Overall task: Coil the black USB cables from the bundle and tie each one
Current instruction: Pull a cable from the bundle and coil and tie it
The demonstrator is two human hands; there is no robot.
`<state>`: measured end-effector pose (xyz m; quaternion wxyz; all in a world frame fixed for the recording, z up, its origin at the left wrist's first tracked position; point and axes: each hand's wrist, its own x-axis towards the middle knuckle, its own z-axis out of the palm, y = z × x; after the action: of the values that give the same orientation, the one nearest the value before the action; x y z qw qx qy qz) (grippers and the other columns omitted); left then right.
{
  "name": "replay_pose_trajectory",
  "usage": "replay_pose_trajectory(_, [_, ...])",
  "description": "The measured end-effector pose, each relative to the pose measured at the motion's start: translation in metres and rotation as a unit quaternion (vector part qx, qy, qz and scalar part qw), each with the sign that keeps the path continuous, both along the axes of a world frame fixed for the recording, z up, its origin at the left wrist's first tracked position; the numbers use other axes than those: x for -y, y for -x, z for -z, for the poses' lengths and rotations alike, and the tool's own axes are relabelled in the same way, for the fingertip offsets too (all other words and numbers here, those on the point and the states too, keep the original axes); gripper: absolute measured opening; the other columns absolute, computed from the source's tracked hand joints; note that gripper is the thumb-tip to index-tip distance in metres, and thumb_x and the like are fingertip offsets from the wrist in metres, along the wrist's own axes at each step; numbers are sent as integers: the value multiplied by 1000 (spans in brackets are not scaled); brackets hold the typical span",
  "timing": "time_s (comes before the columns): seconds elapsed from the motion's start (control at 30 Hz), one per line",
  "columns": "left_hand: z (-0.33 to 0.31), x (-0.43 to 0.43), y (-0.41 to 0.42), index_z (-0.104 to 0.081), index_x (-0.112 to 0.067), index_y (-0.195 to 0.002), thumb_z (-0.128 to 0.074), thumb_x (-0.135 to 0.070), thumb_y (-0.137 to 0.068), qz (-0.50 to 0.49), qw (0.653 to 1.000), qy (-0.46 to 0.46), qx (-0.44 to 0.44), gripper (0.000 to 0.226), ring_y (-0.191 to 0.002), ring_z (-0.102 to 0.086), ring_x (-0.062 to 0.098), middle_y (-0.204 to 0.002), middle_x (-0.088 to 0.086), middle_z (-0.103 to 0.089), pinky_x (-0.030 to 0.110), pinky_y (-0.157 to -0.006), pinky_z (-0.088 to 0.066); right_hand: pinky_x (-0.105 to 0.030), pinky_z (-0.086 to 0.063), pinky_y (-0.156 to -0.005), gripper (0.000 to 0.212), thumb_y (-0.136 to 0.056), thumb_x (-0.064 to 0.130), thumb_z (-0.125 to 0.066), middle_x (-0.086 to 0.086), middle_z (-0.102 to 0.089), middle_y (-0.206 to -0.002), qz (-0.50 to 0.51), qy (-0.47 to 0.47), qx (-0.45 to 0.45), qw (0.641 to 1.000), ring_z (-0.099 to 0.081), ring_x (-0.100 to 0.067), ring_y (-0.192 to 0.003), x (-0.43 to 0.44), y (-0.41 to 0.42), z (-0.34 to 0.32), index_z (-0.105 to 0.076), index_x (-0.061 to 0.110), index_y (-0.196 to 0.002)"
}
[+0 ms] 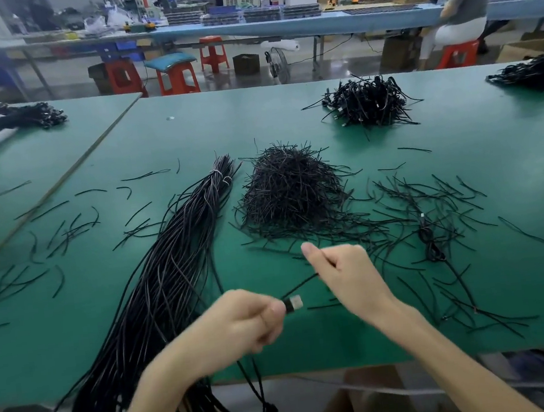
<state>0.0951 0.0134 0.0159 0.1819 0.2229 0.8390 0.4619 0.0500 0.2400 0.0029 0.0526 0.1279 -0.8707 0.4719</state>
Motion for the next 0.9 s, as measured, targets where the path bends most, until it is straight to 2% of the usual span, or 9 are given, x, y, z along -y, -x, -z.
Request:
replay_pose_trajectory(0.07, [11, -13, 0, -57, -26, -65, -45, -42, -107, -73, 991, 74, -81, 46, -48, -49, 13, -54, -4, -59, 27, -54, -42, -33, -37, -53, 63, -105, 45, -47, 4, -23, -48, 13, 25, -12, 1000, -21, -12, -47, 9, 6, -9, -23, 19, -53])
replay_pose_trajectory(0.27, [24, -46, 6, -69, 3, -96, -38, -24, -109, -360, 886, -280, -81, 43, -88, -76, 26, -89, 12, -78, 30, -82, -60, -32, -31, -59, 64, -106, 39, -50, 1, -28, -53, -22, 217, 34, 975, -26, -15, -53, 50, -19, -10, -34, 2, -55])
replay_pose_trajectory(0.37, [24, -54, 1, -67, 2, -116, -36, -30, -111, -397, 814, -425, 14, 45, -107, -73, 28, -109, 16, -76, 33, -92, -59, -26, -30, -52, 60, -107, 44, -46, 10, -34, -48, -42, 196, -6, 980, -29, -10, -49, 57, -32, -9, -60, 7, -61])
replay_pose_trajectory(0.43, [14, -53, 4, -57, 1, -129, -29, -32, -112, -358, 741, -553, 129, 46, -119, -68, 27, -122, 15, -73, 36, -100, -53, -28, -27, -47, 59, -106, 47, -45, 7, -37, -47, -73, 150, -28, 986, -30, -9, -46, 65, -41, -4, -46, 21, -54])
replay_pose_trajectory(0.53, [-4, -43, 9, -61, -6, -121, -34, -32, -111, -284, 664, -655, 223, 39, -86, -73, 8, -101, -5, -75, 26, -81, -57, -31, -26, -47, 59, -106, 49, -43, 7, -34, -48, -90, 96, -18, 991, -28, -10, -45, 67, -42, 15, -36, 21, -54])
replay_pose_trajectory(0.6, [-12, -29, 10, -62, -13, -94, -40, -29, -109, -261, 643, -687, 214, 31, -46, -39, 3, -61, -14, -50, 18, -48, -41, -24, -31, -56, 60, -107, 48, -40, 9, -28, -47, -69, 44, -38, 996, -28, -13, -44, 54, -32, 25, -30, 22, -54])
replay_pose_trajectory(0.7, [-16, -3, 7, -59, -20, -73, -43, -31, -107, -210, 713, -640, 195, 39, -43, -14, 7, -50, -12, -25, 22, -40, -21, -25, -41, -83, 57, -107, 43, -39, 13, -24, -48, -8, -2, -61, 998, -33, -13, -44, 27, -14, 29, -25, 25, -55])
replay_pose_trajectory(0.83, [-11, 11, 3, -58, -21, -69, -52, -44, -100, -107, 941, -309, 86, 39, -44, -23, 10, -52, -8, -33, 20, -45, -22, -19, -22, -49, 61, -106, 45, -42, 8, -20, -45, 66, 28, -93, 993, -21, -12, -43, 13, 7, 8, -20, 22, -54])
replay_pose_trajectory(0.9, [-5, 0, 6, -59, -17, -70, -48, -44, -101, -108, 983, -151, 9, 42, -44, -31, 12, -51, -4, -42, 20, -46, -27, -25, -18, -46, 62, -107, 46, -43, 8, -21, -46, 72, 57, -97, 991, -20, -10, -46, 22, 8, -5, -20, 20, -56])
